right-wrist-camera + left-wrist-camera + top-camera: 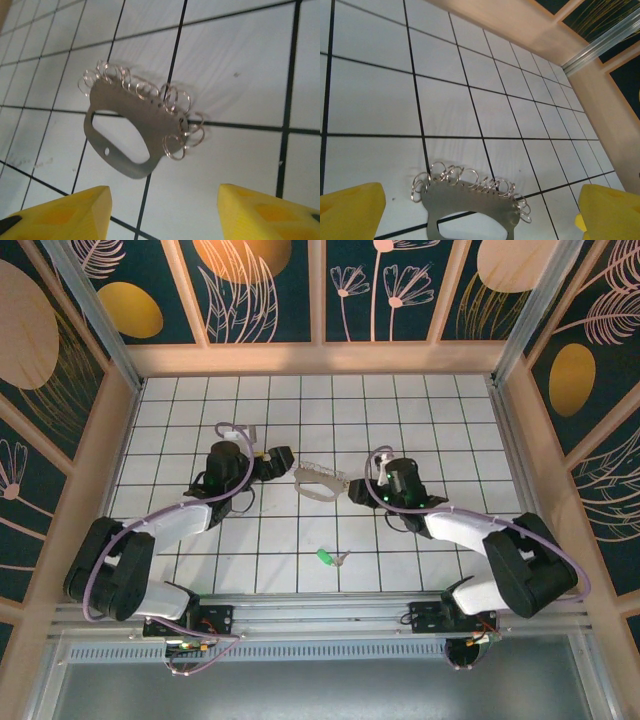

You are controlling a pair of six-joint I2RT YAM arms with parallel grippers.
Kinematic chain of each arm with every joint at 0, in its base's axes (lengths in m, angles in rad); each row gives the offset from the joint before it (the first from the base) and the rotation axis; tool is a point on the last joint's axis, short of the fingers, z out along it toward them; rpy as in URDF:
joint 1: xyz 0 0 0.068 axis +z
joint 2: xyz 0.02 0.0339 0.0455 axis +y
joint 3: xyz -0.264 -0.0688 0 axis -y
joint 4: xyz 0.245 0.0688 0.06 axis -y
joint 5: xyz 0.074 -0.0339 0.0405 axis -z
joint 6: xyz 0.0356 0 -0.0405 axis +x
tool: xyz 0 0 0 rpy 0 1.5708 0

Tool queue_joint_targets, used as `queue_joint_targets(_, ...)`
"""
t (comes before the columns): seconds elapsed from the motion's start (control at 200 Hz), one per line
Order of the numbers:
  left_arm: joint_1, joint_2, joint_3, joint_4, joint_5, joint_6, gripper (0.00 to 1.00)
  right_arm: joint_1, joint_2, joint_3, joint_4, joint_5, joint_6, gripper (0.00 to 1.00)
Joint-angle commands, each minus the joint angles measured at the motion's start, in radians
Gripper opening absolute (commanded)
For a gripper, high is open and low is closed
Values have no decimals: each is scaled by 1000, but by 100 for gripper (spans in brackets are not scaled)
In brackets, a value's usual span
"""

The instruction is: Put the keys on the keyring

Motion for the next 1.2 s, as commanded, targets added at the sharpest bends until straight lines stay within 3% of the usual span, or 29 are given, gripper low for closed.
queue_joint_targets(0.0, -17, 18, -21, 61, 8, -42, 99, 29, 37, 3, 9, -7, 6, 57)
queue_joint_targets(0.35, -32, -17, -68, 113, -28, -65, 99, 47, 136, 42, 31, -24, -31, 48)
queue_joint_targets(0.771, -32, 26, 1, 108, -10, -58, 99, 39, 288, 180, 25, -39, -80, 43)
queue_joint_targets(1.196, -33, -1, -11, 125, -2, -68, 99, 18, 322, 224, 8, -26, -107, 33)
